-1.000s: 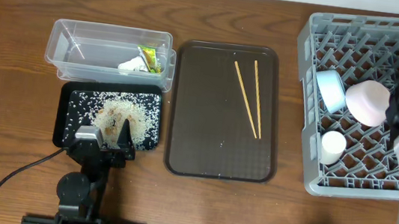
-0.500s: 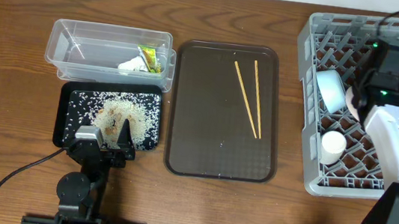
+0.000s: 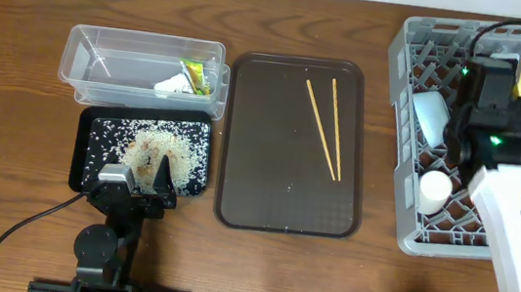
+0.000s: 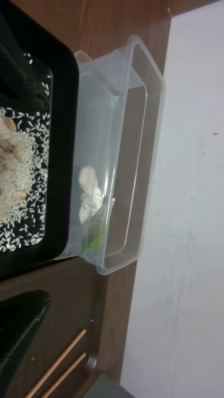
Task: Sort waste into correct bins and load items into the dishwasher rack
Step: 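Stand the yellow plate upright in the rack's back slots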
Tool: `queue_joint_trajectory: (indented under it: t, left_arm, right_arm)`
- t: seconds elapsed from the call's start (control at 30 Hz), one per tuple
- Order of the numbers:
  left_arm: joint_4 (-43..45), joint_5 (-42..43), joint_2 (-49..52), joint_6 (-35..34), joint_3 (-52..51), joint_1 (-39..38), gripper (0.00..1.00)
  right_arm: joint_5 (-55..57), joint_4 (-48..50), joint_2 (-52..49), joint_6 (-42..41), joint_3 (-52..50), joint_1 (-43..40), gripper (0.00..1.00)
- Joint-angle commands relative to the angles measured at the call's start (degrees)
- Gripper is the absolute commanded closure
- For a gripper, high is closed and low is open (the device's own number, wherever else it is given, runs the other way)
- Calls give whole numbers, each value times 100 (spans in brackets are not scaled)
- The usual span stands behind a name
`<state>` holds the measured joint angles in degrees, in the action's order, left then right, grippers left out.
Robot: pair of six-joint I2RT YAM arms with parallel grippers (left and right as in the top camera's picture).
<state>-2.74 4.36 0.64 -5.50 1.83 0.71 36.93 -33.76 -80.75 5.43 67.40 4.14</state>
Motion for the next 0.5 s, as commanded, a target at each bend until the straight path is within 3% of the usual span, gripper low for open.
queue_joint_trajectory:
  t: [0.0, 0.1, 0.23, 0.47]
  left_arm:
    - [-79, 59, -31, 76, -160, 28, 6]
    - [-79, 59, -31, 76, -160, 28, 7]
    - [-79, 59, -31, 76, -160, 28, 7]
    - [-79, 59, -31, 76, -160, 28, 7]
  right_arm:
    - [-2245, -741, 225, -1829, -2, 114, 73]
    - [-2669, -1497, 116, -2643, -46, 118, 98]
    - [-1961, -1864, -127, -3136, -225, 107, 99]
    - [-1134, -1589, -380, -3434, -264, -15, 99]
